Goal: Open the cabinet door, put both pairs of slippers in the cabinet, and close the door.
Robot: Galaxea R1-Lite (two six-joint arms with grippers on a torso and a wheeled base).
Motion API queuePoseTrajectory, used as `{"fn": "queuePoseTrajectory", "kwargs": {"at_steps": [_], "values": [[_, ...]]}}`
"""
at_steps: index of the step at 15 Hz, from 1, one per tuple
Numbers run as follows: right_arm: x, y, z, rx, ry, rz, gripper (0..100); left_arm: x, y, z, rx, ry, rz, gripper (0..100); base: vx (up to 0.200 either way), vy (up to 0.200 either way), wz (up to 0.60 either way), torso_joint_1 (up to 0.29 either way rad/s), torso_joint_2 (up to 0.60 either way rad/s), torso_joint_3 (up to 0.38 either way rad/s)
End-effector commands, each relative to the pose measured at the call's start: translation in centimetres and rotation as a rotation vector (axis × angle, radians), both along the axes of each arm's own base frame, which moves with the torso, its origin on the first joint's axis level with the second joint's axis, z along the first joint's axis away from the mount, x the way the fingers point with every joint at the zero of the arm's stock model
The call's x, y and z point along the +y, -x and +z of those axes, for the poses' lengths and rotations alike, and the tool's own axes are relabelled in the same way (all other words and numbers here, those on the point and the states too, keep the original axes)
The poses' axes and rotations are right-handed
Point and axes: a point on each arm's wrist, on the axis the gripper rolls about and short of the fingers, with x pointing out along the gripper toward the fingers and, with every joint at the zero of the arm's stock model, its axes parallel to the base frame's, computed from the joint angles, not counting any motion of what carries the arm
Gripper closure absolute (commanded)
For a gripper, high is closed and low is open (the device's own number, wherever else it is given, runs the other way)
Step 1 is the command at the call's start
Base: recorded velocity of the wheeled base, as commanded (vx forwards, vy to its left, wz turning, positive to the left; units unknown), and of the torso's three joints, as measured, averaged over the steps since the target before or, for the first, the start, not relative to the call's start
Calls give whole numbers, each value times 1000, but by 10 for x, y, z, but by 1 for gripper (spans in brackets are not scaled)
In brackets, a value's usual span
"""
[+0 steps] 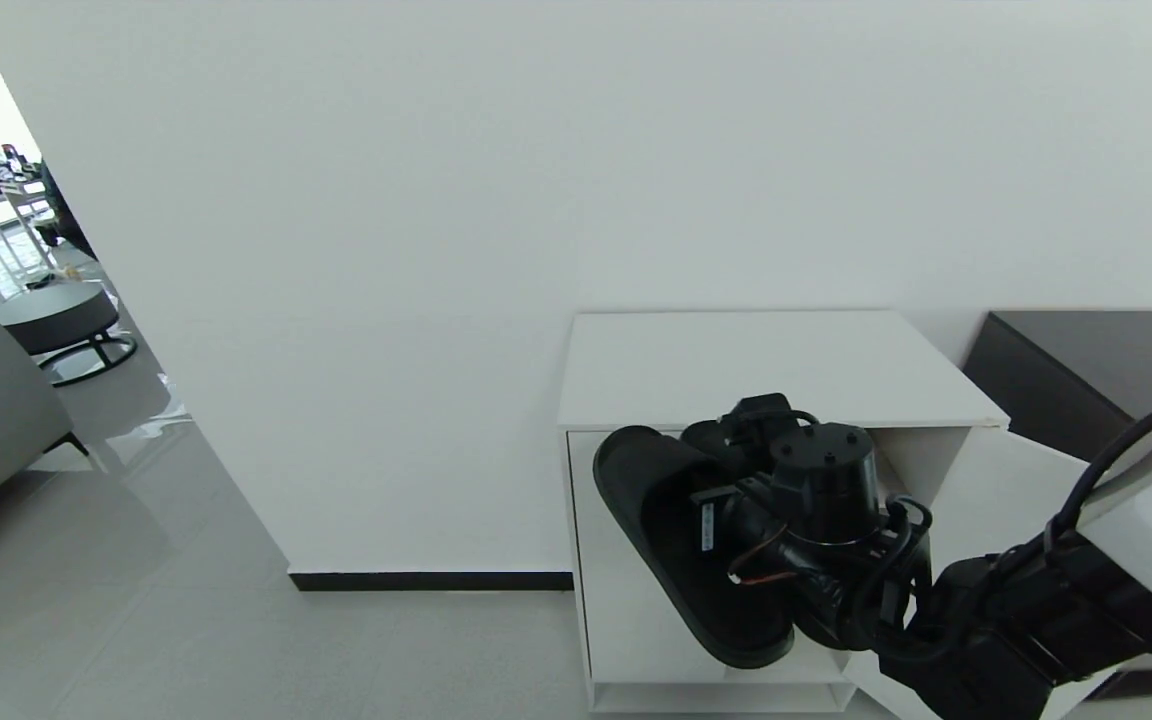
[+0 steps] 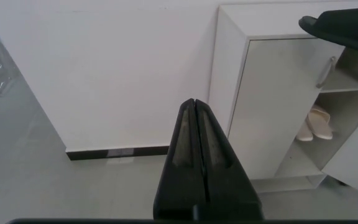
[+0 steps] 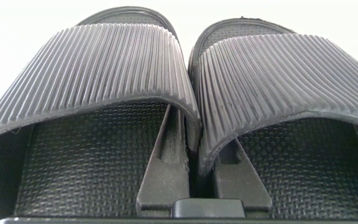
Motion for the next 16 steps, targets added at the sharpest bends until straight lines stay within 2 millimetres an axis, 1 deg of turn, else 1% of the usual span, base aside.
{"fn": "queuePoseTrajectory", "kwargs": {"at_steps": [1, 4, 10, 16], "values": [[0, 3, -2, 5, 4, 3, 100, 0, 0, 0, 0, 0, 0, 100, 0, 0, 0, 0, 0, 0], [-1, 3, -3, -10, -8, 2, 100, 0, 0, 0, 0, 0, 0, 100, 0, 0, 0, 0, 0, 0], [-1, 7, -6, -1, -1, 11, 100, 0, 0, 0, 2, 0, 0, 100, 0, -200, 0, 8, 5, 5], [-5, 11, -14, 27, 16, 12, 100, 0, 0, 0, 2, 0, 0, 100, 0, -200, 0, 2, 0, 0]]}}
